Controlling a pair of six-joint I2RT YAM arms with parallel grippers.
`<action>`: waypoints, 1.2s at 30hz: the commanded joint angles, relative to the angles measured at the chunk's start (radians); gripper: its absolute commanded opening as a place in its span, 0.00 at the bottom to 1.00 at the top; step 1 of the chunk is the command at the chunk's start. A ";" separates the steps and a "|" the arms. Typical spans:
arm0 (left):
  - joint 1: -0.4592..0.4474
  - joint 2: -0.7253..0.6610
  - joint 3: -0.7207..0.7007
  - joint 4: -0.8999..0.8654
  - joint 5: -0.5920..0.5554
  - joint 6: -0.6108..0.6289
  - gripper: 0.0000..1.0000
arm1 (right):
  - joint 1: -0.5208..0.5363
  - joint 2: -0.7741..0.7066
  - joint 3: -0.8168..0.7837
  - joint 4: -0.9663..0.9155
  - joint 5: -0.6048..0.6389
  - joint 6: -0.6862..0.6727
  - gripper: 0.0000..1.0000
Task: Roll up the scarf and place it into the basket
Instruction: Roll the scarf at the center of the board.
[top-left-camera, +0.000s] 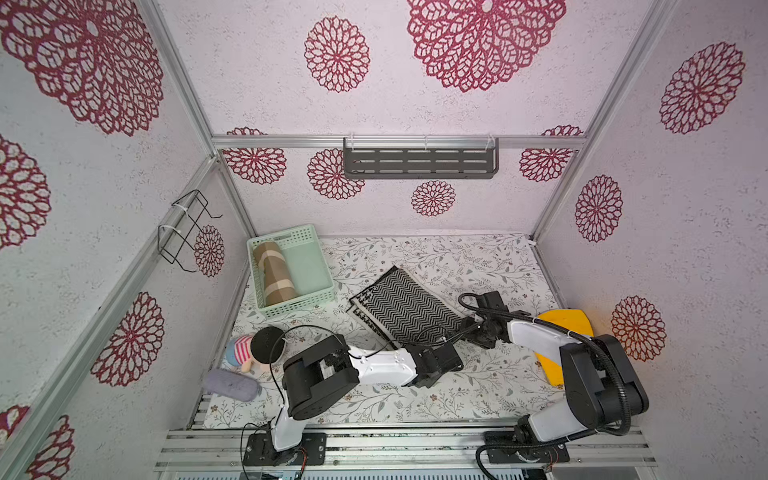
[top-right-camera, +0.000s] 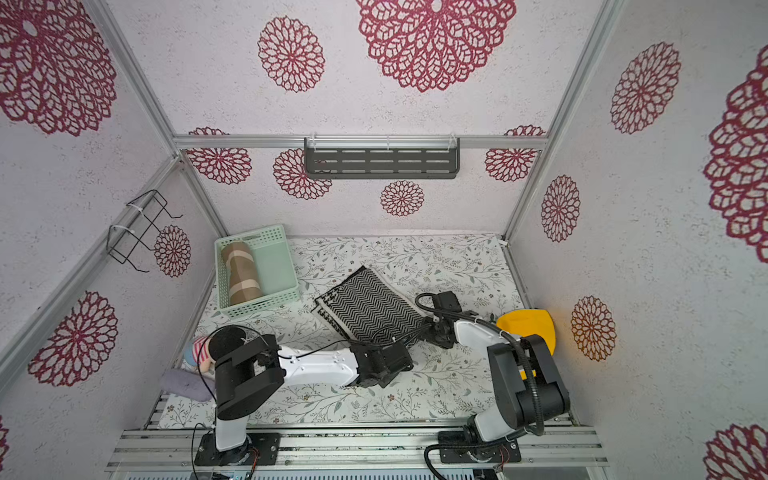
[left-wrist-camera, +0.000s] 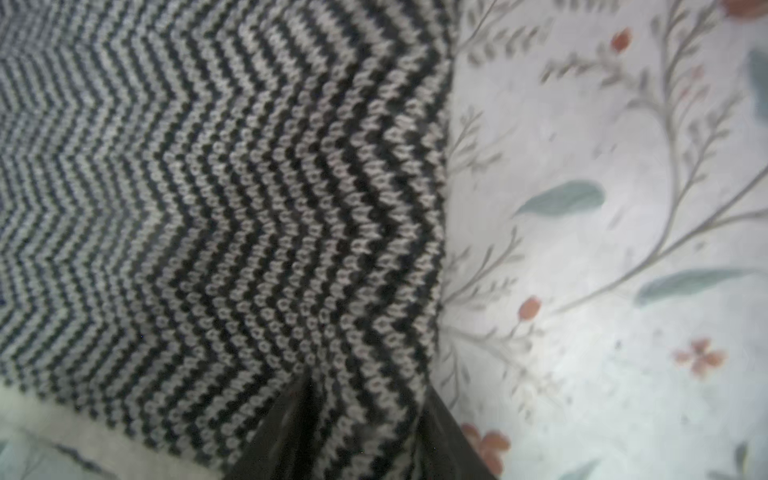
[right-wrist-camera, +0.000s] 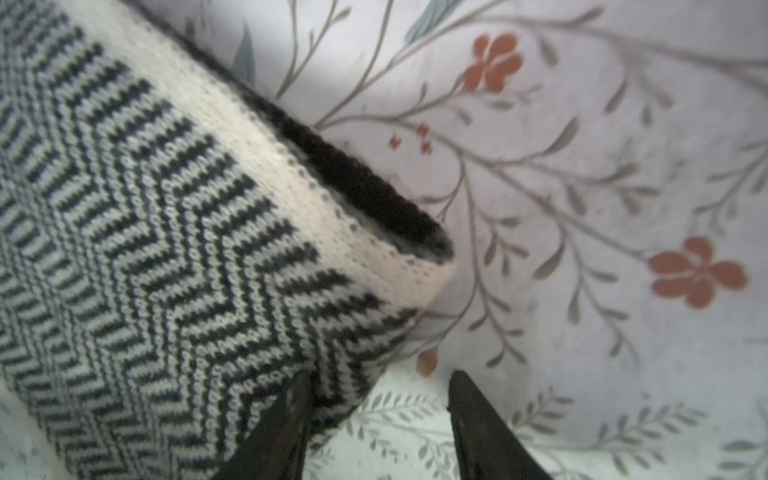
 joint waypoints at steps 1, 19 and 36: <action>-0.005 -0.062 -0.066 -0.055 0.046 -0.049 0.25 | 0.025 -0.071 -0.008 -0.068 -0.011 0.049 0.56; 0.192 -0.259 -0.231 0.073 0.431 -0.316 0.00 | 0.087 -0.253 -0.080 0.009 -0.035 0.073 0.60; 0.402 -0.372 -0.238 -0.070 0.648 -0.282 0.00 | 0.201 -0.156 0.038 0.171 -0.166 -0.273 0.57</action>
